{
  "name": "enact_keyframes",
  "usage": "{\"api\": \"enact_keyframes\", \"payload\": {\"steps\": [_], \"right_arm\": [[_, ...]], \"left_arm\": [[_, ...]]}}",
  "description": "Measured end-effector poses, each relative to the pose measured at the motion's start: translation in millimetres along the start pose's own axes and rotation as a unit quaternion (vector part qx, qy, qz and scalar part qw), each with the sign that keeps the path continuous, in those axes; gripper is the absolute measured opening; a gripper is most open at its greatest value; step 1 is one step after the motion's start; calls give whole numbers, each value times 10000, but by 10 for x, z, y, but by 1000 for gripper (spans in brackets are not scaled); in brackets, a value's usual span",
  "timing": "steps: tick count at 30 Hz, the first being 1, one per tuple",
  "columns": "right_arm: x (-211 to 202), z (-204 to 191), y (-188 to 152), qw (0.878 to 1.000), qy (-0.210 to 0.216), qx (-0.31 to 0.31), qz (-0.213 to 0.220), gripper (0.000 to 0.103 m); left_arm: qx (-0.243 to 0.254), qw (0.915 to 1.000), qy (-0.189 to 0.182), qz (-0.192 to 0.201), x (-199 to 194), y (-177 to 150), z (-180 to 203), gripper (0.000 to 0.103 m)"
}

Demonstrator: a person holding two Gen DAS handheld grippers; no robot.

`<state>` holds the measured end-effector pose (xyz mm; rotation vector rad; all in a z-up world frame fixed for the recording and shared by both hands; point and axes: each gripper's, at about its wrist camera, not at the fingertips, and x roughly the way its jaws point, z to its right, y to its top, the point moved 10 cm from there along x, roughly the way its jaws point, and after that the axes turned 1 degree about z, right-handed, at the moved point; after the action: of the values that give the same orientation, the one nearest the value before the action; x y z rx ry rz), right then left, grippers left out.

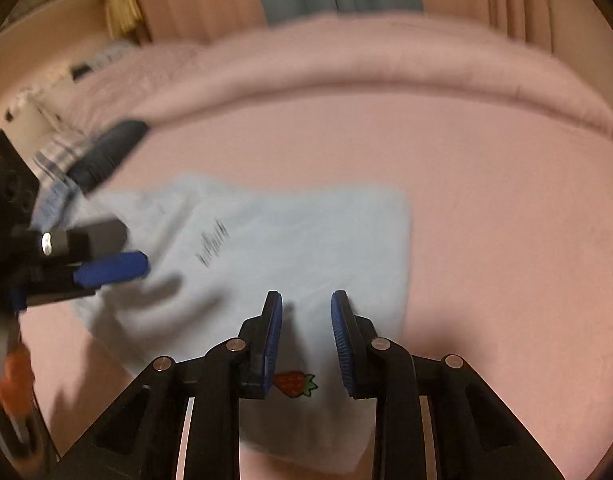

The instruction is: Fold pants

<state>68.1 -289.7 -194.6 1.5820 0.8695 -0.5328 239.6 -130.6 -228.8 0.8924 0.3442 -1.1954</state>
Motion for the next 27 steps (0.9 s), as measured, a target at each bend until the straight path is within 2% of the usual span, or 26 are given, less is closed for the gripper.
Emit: {"api": "enact_keyframes", "payload": {"steps": [1, 2, 3, 4, 6, 8, 9, 11, 13, 17, 21, 23, 25, 27], "right_arm": [[119, 15, -94, 9995, -59, 7, -304, 29], [111, 1, -97, 9995, -103, -60, -293, 29], [60, -42, -64, 9992, -169, -232, -295, 29], [16, -61, -71, 9987, -237, -333, -306, 29], [-68, -148, 35, 9977, -292, -601, -143, 29], [-51, -300, 280, 9959, -190, -885, 38, 29], [-4, -472, 352, 9949, 66, -1008, 72, 29], [197, -771, 454, 9920, 429, -1190, -59, 27], [478, -949, 515, 9876, 494, -1462, -287, 12], [968, -1329, 594, 9820, 564, -1694, -621, 7], [968, -1443, 730, 9837, 1042, -1332, -605, 7], [728, -1404, 820, 9856, 1243, -1111, -288, 7], [505, -1366, 874, 9862, 1313, -1007, -30, 7], [271, -1247, 835, 9873, 1206, -1024, 114, 7]], "left_arm": [[98, 9982, 584, -47, 64, -70, -203, 44], [151, 9967, 797, -10, 57, -113, -337, 16], [161, 9966, 797, 108, -22, -129, -438, 9], [27, 9975, 695, 129, -92, -141, -528, 7], [-434, 9982, 373, 189, -243, -177, -679, 7], [-519, 9979, 295, 250, -327, -234, -716, 7], [-481, 9980, 309, 260, -363, -260, -734, 7], [-374, 9981, 383, 295, -412, -341, -742, 7], [-354, 9981, 382, 321, -353, -389, -692, 7], [-558, 9977, 203, 312, -363, -570, -726, 7], [-560, 9979, 111, 303, -459, -598, -677, 7], [-534, 9981, 89, 307, -492, -617, -680, 7], [-544, 9980, 47, 313, -459, -588, -690, 7], [-589, 9978, 7, 299, -496, -623, -687, 7]]}}
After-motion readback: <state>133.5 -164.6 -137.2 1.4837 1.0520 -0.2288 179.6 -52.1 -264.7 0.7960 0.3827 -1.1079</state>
